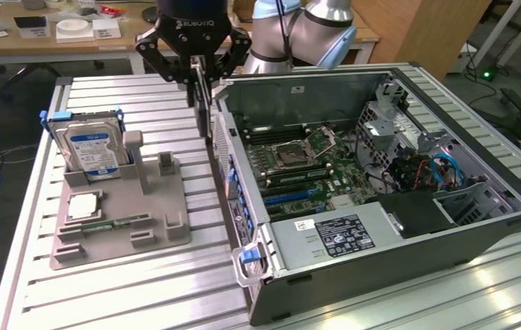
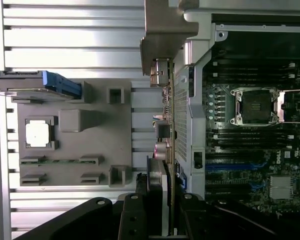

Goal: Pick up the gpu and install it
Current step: 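Pick up the gpu and move the gpu toward the slot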

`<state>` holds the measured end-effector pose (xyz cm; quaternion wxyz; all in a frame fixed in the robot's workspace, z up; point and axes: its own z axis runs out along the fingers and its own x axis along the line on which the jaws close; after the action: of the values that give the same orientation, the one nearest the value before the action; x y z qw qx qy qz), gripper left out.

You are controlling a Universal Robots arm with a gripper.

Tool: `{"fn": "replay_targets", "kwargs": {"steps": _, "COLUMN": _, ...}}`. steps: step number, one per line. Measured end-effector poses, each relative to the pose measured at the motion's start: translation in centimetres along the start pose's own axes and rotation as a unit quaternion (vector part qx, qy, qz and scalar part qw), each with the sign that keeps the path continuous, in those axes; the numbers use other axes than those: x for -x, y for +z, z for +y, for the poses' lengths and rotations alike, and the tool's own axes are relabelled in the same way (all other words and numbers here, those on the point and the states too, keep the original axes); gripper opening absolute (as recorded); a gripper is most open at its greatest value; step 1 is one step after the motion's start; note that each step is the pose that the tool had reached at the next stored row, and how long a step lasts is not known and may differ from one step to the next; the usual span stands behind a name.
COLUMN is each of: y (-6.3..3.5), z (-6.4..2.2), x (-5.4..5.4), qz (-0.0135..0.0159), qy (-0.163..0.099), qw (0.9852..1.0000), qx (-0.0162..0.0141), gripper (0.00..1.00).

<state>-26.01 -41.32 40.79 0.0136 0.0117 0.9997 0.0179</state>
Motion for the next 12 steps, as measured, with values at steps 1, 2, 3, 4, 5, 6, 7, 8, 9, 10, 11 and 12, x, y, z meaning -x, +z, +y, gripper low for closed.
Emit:
{"fn": "replay_targets", "kwargs": {"steps": 1, "y": 0.0, "z": 0.0, "x": 0.1, "qz": 0.0001, "qy": 0.0, "qw": 1.0, "qx": 0.0, "gripper": 0.28}}
{"fn": "replay_targets", "kwargs": {"steps": 2, "y": 0.01, "z": 0.01, "x": 0.3, "qz": 0.0, "qy": 0.0, "qw": 1.0, "qx": 0.0, "gripper": 0.28}}
{"fn": "replay_targets", "kwargs": {"steps": 3, "y": 0.02, "z": 0.01, "x": 0.5, "qz": 0.0, "qy": 0.0, "qw": 1.0, "qx": 0.0, "gripper": 0.28}}
{"fn": "replay_targets", "kwargs": {"steps": 4, "y": 0.02, "z": 0.02, "x": 0.7, "qz": 0.0001, "qy": 0.0, "qw": 1.0, "qx": 0.0, "gripper": 0.28}}
{"fn": "replay_targets", "kwargs": {"steps": 5, "y": 0.03, "z": 0.02, "x": 0.8, "qz": 0.0, "qy": 0.0, "qw": 1.0, "qx": 0.0, "gripper": 0.28}}
{"fn": "replay_targets", "kwargs": {"steps": 6, "y": 0.03, "z": 0.02, "x": 0.9, "qz": 0.0, "qy": 0.0, "qw": 1.0, "qx": 0.0, "gripper": 0.28}}
{"fn": "replay_targets", "kwargs": {"steps": 7, "y": 0.04, "z": 0.03, "x": 1.0, "qz": 0.0, "qy": 0.0, "qw": 1.0, "qx": 0.0, "gripper": 0.28}}
{"fn": "replay_targets", "kwargs": {"steps": 8, "y": 0.04, "z": 0.03, "x": 1.2, "qz": 0.0, "qy": 0.0, "qw": 1.0, "qx": 0.0, "gripper": 0.28}}
{"fn": "replay_targets", "kwargs": {"steps": 9, "y": 0.05, "z": 0.03, "x": 1.4, "qz": 0.0, "qy": 0.0, "qw": 1.0, "qx": 0.0, "gripper": 0.28}}
{"fn": "replay_targets", "kwargs": {"steps": 10, "y": 0.05, "z": 0.04, "x": 1.5, "qz": 0.0, "qy": 0.0, "qw": 1.0, "qx": 0.0, "gripper": 0.28}}
{"fn": "replay_targets", "kwargs": {"steps": 11, "y": 0.06, "z": 0.04, "x": 1.7, "qz": 0.0, "qy": 0.0, "qw": 1.0, "qx": 0.0, "gripper": 0.28}}
{"fn": "replay_targets", "kwargs": {"steps": 12, "y": 0.07, "z": 0.04, "x": 1.9, "qz": 0.0, "qy": 0.0, "qw": 1.0, "qx": 0.0, "gripper": 0.28}}
